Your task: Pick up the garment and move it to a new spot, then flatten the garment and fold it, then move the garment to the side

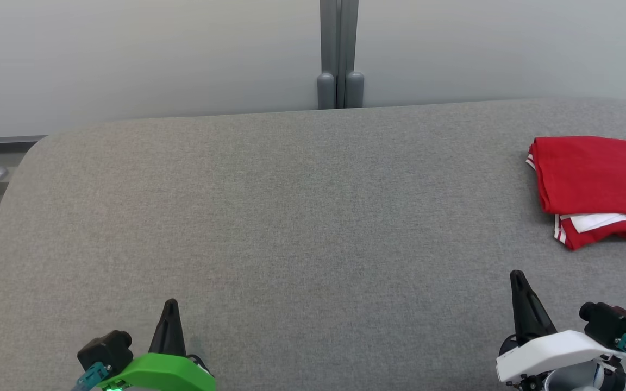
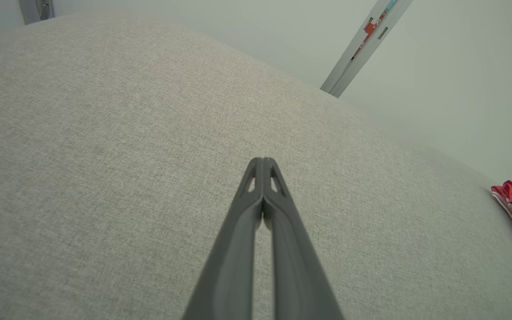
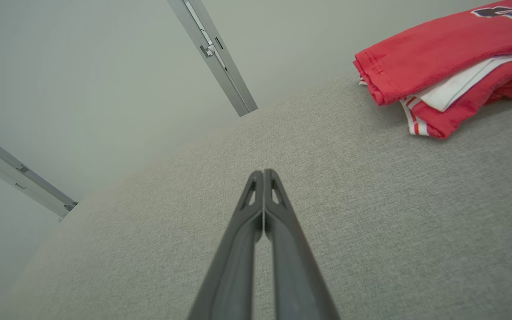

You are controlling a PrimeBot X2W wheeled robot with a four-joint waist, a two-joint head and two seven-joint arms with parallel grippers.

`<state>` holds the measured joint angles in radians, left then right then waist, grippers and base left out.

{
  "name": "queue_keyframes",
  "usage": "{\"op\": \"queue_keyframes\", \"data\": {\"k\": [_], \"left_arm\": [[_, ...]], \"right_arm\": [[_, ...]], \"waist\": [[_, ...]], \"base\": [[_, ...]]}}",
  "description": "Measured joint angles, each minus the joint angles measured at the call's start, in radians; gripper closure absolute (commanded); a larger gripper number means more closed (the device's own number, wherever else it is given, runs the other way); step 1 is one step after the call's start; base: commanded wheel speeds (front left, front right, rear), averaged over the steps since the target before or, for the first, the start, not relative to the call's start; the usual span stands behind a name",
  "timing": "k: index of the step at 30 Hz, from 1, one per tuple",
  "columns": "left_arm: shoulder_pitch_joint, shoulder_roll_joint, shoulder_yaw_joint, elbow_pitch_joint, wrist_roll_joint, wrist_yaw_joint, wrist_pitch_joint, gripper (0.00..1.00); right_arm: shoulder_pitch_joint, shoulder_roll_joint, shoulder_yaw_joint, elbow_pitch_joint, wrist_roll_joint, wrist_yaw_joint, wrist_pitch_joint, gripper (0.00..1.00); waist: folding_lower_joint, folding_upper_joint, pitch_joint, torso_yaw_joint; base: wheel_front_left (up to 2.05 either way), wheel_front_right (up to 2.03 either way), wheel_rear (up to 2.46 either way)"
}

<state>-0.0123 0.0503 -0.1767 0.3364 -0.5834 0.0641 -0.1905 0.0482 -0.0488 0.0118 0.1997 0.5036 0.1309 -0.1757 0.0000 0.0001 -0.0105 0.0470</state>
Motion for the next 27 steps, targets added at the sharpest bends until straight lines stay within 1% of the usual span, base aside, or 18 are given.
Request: {"op": "queue_keyframes", "data": {"k": [15,27], "left_arm": [[-0.011,0.001,0.054,-0.017,-0.219,-0.039,0.059,1.00],[-0.024,0.002,0.093,-0.032,-0.360,-0.066,0.101,1.00]], "right_arm": [[-0.033,-0.006,-0.015,0.008,0.237,0.000,0.051,1.00],[-0.054,-0.010,-0.028,0.014,0.395,0.000,0.088,1.00]], "waist": [[0.0000,0.0000,0.002,-0.006],[0.0000,0.0000,0.003,-0.011]], "base": [[0.00,0.00,0.00],[0.00,0.00,0.00]]}}
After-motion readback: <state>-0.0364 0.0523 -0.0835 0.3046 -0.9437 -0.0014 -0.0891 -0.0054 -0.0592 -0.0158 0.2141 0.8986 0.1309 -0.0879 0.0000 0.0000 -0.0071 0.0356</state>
